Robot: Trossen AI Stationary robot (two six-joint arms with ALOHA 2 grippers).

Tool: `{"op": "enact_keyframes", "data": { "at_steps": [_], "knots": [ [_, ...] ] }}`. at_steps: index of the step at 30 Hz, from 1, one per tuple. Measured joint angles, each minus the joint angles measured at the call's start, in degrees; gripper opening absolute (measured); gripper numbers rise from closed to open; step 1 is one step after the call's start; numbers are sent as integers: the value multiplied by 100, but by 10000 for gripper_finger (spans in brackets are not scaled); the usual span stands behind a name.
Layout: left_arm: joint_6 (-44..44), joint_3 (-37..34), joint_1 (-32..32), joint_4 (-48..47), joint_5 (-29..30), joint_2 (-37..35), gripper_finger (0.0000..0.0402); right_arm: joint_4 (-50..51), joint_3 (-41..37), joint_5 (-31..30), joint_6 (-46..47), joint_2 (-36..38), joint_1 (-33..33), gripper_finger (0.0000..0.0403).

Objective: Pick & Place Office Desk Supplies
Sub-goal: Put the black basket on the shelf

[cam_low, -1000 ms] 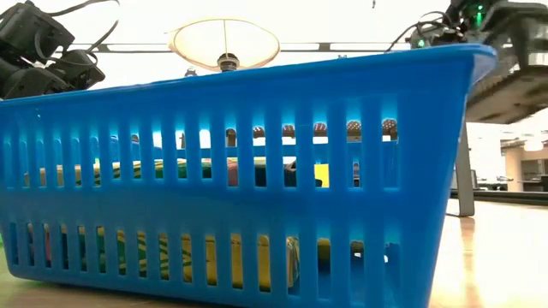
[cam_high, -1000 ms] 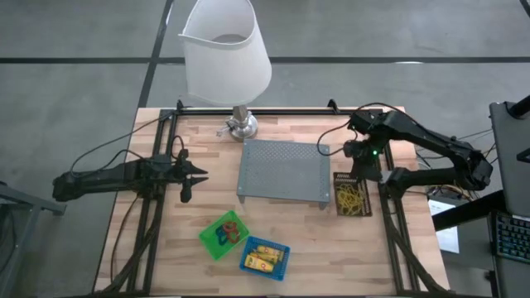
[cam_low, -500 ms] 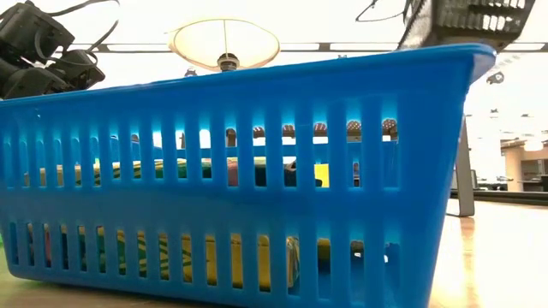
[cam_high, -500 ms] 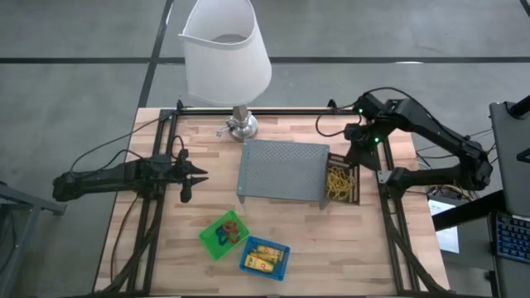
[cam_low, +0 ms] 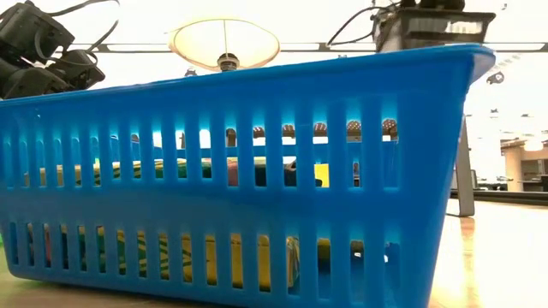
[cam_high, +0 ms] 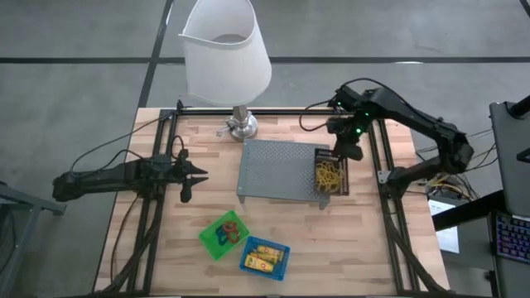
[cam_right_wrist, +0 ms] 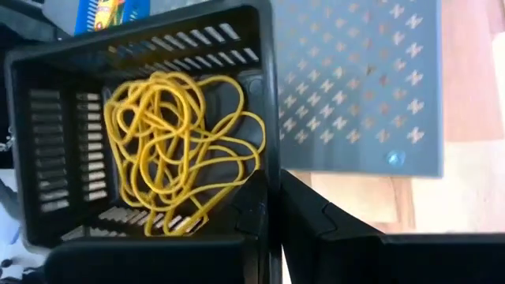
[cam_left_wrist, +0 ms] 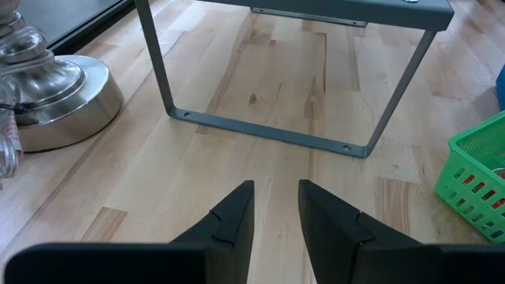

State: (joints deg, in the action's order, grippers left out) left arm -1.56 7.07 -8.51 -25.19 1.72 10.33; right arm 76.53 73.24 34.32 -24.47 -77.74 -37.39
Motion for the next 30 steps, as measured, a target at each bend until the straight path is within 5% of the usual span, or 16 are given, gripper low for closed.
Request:
{"op": "enact_keyframes", "data": {
  "at_steps": [13, 30],
  "knots": [
    [0, 0, 0, 0, 0, 2, 106, 146, 639, 5, -247, -1004, 0, 22],
    [0, 1, 1, 0, 0, 1, 106, 78, 611, -283, -103, -1189, 97, 22]
  ]
}}
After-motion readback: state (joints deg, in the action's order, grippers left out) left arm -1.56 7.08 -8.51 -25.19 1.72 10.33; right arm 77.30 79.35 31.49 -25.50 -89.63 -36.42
